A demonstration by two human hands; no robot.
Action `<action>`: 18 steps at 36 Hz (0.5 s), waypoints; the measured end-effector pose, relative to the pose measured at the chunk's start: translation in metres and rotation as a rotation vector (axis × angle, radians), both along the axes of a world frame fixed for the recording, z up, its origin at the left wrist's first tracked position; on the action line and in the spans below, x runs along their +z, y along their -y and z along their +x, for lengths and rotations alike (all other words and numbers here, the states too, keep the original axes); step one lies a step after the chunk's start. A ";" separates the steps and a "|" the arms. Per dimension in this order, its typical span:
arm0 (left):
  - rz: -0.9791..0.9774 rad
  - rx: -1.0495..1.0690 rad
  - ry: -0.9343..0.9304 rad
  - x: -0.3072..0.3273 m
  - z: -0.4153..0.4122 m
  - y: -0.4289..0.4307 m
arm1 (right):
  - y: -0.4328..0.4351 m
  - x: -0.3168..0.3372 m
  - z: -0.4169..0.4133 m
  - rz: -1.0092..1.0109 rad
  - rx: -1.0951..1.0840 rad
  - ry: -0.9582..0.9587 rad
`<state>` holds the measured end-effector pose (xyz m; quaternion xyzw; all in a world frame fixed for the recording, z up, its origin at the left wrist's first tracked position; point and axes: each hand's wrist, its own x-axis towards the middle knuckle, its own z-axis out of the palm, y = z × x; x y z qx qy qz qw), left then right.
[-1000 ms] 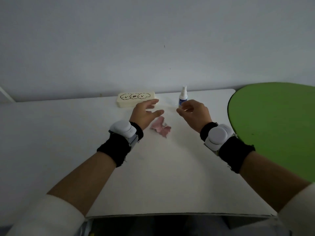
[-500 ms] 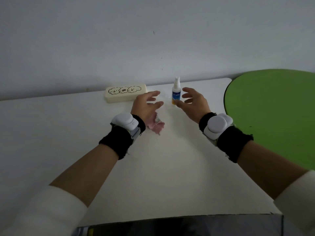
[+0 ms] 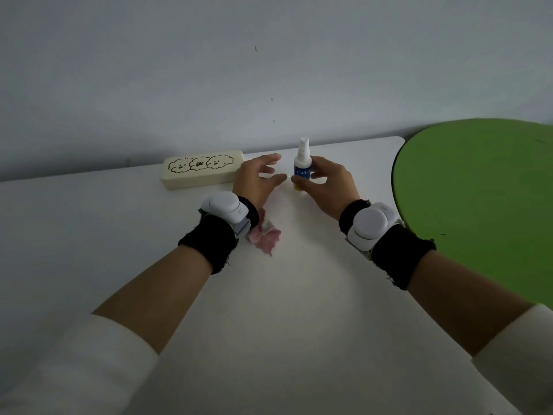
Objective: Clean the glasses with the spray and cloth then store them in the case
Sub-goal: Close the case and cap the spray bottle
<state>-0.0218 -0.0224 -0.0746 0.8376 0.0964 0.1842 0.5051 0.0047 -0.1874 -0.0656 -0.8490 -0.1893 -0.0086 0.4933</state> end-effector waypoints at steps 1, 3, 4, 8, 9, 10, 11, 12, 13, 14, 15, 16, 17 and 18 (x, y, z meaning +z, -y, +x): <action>0.014 0.002 -0.006 0.000 0.003 0.000 | 0.000 0.000 0.001 0.000 -0.003 0.003; 0.031 0.005 -0.017 -0.001 0.005 -0.001 | 0.001 0.000 0.002 -0.001 -0.001 0.002; 0.040 0.002 -0.023 -0.001 0.007 -0.001 | 0.001 0.000 0.004 -0.001 -0.001 0.002; 0.069 -0.013 -0.035 -0.003 0.011 0.001 | 0.002 0.000 0.007 -0.009 0.002 0.004; 0.074 -0.016 -0.036 -0.003 0.012 0.001 | 0.002 0.000 0.007 -0.011 0.003 0.004; 0.077 -0.016 -0.037 -0.003 0.013 0.002 | 0.002 0.001 0.008 -0.012 0.005 0.004; 0.077 -0.013 -0.037 -0.003 0.014 0.002 | 0.002 0.001 0.008 -0.011 0.006 0.004; 0.074 -0.008 -0.035 -0.004 0.015 0.002 | 0.002 0.001 0.008 -0.012 0.006 0.002; 0.068 -0.003 -0.031 -0.004 0.015 0.003 | 0.002 0.001 0.008 -0.015 0.003 0.000; 0.063 0.000 -0.025 -0.003 0.015 0.003 | 0.003 0.001 0.008 -0.020 0.002 0.000; 0.061 0.000 -0.022 -0.003 0.015 0.004 | 0.003 0.001 0.008 -0.023 0.002 0.000; 0.061 -0.003 -0.022 -0.002 0.014 0.004 | 0.003 0.002 0.007 -0.023 0.000 -0.002; 0.060 -0.006 -0.021 -0.002 0.015 0.004 | 0.003 0.002 0.007 -0.021 -0.002 -0.006; 0.060 -0.008 -0.018 -0.001 0.014 0.004 | 0.003 0.002 0.007 -0.017 -0.003 -0.009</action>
